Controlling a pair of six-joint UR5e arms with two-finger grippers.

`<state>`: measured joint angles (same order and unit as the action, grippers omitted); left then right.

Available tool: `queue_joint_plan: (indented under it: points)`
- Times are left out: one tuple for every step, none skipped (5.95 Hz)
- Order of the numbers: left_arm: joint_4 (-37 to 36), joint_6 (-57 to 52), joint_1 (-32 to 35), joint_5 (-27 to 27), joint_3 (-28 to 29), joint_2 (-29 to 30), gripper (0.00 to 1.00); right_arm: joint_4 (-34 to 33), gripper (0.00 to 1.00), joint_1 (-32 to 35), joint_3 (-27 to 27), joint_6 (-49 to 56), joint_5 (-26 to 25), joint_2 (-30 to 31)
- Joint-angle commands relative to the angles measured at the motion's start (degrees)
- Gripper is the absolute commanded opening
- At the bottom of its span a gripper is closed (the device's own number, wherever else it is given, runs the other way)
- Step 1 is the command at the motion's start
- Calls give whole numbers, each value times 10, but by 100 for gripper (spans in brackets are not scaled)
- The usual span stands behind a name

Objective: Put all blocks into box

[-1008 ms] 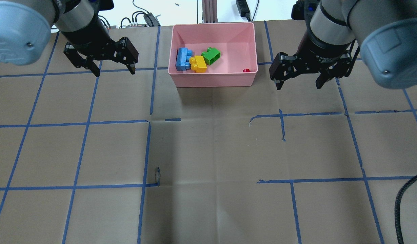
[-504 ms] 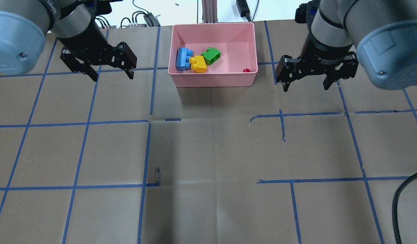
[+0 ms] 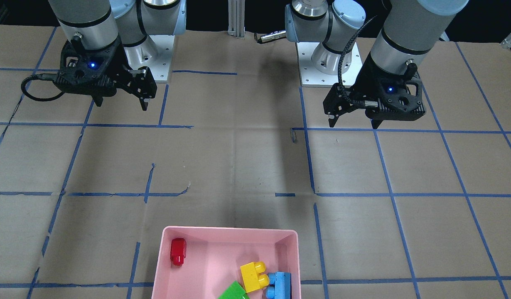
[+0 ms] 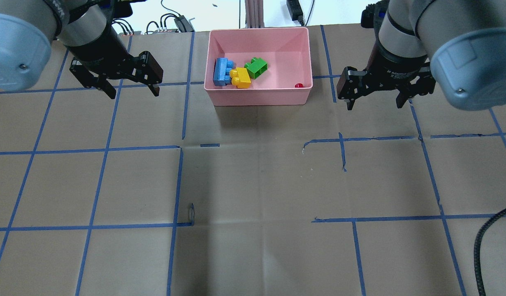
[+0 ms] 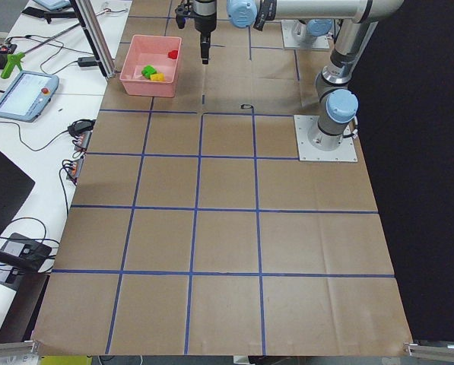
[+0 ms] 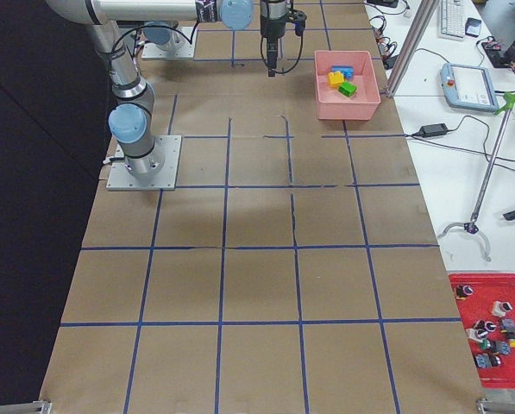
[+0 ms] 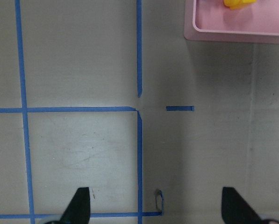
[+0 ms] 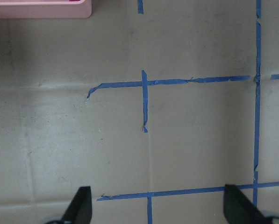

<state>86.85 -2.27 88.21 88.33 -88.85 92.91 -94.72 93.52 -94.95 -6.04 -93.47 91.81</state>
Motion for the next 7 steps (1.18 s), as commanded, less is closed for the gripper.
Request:
queue_joint_plan:
  points:
    - [1, -4, -4, 0, 0, -1, 100, -7, 100, 0, -6, 1, -3, 0]
    - [1, -4, -4, 0, -1, -1, 100, -9, 100, 0, -5, 1, -1, -1]
    - [2, -4, -4, 0, -1, -1, 100, -9, 100, 0, -5, 2, -3, -1]
    - [2, -4, -4, 0, -2, -1, 100, -10, 100, 0, -5, 4, -3, -4]
    - [1, -4, -4, 0, -8, -4, 100, -9, 100, 0, -3, 5, -3, -13]
    - [1, -3, -4, -1, -16, -9, 100, -9, 100, 0, 2, 7, -3, -17]
    - [0, -3, -4, -1, -18, -9, 100, -9, 100, 0, 1, 7, -4, -17]
